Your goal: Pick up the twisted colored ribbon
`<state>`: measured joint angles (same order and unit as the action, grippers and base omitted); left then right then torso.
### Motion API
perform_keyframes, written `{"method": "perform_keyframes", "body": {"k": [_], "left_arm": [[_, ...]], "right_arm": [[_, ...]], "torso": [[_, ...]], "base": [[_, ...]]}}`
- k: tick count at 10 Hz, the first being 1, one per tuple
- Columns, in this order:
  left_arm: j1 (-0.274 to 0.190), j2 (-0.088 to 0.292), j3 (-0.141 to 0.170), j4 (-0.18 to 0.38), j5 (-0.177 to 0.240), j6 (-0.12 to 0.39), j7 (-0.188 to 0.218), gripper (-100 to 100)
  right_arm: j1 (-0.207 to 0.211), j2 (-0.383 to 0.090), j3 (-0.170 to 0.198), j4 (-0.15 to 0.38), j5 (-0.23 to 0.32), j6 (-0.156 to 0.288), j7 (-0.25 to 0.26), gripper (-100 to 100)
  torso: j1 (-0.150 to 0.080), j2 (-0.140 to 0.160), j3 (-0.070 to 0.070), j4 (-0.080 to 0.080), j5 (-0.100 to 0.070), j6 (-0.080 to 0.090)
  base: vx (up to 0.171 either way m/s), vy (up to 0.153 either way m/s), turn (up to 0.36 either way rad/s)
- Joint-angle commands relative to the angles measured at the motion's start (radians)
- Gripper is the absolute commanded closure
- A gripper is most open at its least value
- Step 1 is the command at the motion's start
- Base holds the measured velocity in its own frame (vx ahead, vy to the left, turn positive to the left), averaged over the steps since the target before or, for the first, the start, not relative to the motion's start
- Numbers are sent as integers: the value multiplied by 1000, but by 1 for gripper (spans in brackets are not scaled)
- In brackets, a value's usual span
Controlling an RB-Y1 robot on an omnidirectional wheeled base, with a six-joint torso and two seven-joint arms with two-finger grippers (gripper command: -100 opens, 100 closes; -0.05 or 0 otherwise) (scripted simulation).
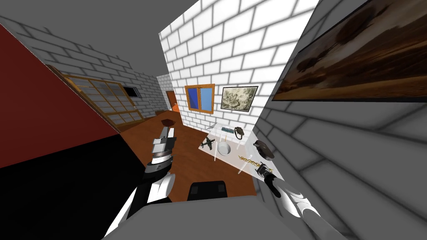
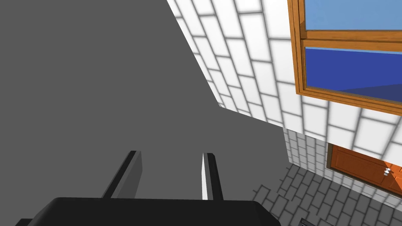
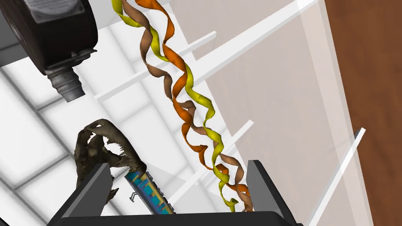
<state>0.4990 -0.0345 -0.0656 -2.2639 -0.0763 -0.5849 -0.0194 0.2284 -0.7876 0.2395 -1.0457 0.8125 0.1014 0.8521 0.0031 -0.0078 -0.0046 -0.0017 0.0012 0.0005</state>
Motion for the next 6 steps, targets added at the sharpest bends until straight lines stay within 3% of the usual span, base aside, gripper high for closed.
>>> {"method": "perform_keyframes", "body": {"k": [1, 6], "left_arm": [[0, 0, 0, 0, 0, 0, 0, 0], [0, 0, 0, 0, 0, 0, 0, 0]], "right_arm": [[-10, 14, -7, 36, 24, 4, 17, -100], [-12, 9, 32, 137, 76, 40, 64, -100]], "torso": [[0, 0, 0, 0, 0, 0], [-2, 5, 3, 1, 0, 0]], "base": [[84, 12, 23], [66, 9, 58]]}}
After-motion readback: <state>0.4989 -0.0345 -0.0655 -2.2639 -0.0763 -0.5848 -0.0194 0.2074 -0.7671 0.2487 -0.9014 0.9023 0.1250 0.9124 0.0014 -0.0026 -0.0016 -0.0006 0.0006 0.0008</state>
